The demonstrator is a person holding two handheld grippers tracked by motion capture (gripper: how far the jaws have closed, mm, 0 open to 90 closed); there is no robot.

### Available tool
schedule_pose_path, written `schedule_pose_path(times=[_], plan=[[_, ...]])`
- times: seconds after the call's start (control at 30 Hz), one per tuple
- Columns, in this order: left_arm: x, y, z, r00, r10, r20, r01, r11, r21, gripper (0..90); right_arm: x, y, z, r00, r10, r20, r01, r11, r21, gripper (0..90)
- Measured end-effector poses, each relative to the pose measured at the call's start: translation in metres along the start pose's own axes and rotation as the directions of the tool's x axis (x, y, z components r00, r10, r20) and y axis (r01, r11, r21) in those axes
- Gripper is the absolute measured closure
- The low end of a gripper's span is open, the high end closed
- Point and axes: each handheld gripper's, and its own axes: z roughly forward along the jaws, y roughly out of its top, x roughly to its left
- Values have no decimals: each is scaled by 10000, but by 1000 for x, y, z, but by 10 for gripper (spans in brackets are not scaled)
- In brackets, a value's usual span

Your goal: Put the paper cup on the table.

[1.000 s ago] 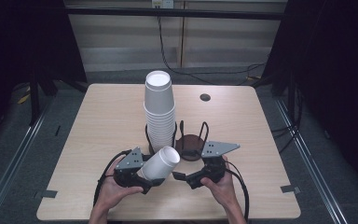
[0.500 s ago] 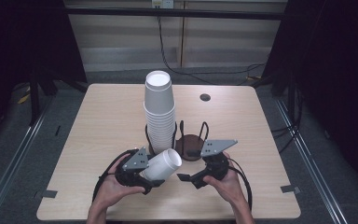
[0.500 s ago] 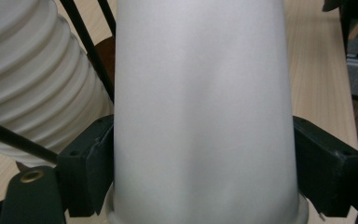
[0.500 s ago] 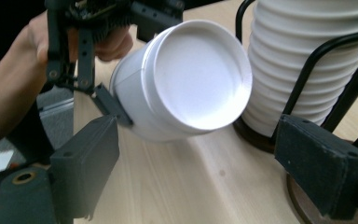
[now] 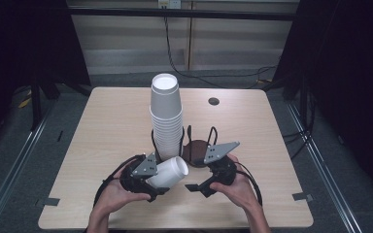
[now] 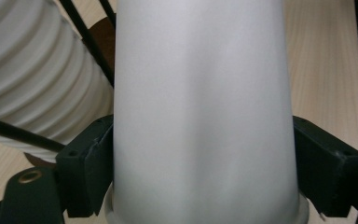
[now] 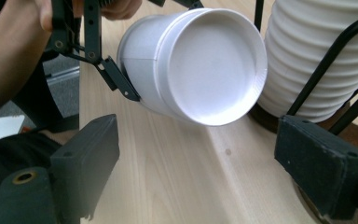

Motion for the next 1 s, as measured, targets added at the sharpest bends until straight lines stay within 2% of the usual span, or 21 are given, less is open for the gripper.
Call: schedule_pose_path(times=[0.17, 0.27, 0.43, 0.53, 0.6, 0.67, 0.73, 0.87, 1.0], plan=[[-2, 3, 5, 9996, 298, -21, -297, 9986, 438, 164, 0, 0, 1, 10000, -92, 20, 91, 9995, 312, 135], [-4, 4, 5, 9986, 517, 128, -525, 9962, 690, 164, -1, 0, 3, 9999, -123, 42, 121, 9983, 569, 135], [-5, 9, 5, 9979, 638, 49, -640, 9925, 1038, 164, -3, 2, 7, 9996, -281, -67, 287, 9931, 1140, 135], [-6, 10, 4, 9977, 675, -9, -671, 9927, 1007, 164, -3, 6, 8, 9989, -462, 50, 451, 9898, 1349, 136], [-8, 11, 3, 9969, 792, -13, -787, 9921, 974, 164, -4, 7, 9, 9989, -467, -46, 469, 9887, 1424, 136], [-9, 12, 3, 9956, 933, 31, -931, 9893, 1124, 165, -5, 9, 11, 9987, -474, -188, 500, 9823, 1803, 136], [-9, 14, 4, 9943, 1064, 45, -1061, 9860, 1288, 165, -5, 10, 12, 9985, -488, -239, 525, 9797, 1933, 136], [-11, 16, 7, 9938, 1098, 183, -1112, 9856, 1273, 164, -6, 12, 17, 9963, -668, -548, 779, 9691, 2341, 141], [-12, 18, 9, 9924, 1176, 353, -1215, 9821, 1442, 164, -7, 13, 21, 9953, -743, -623, 882, 9604, 2642, 140]])
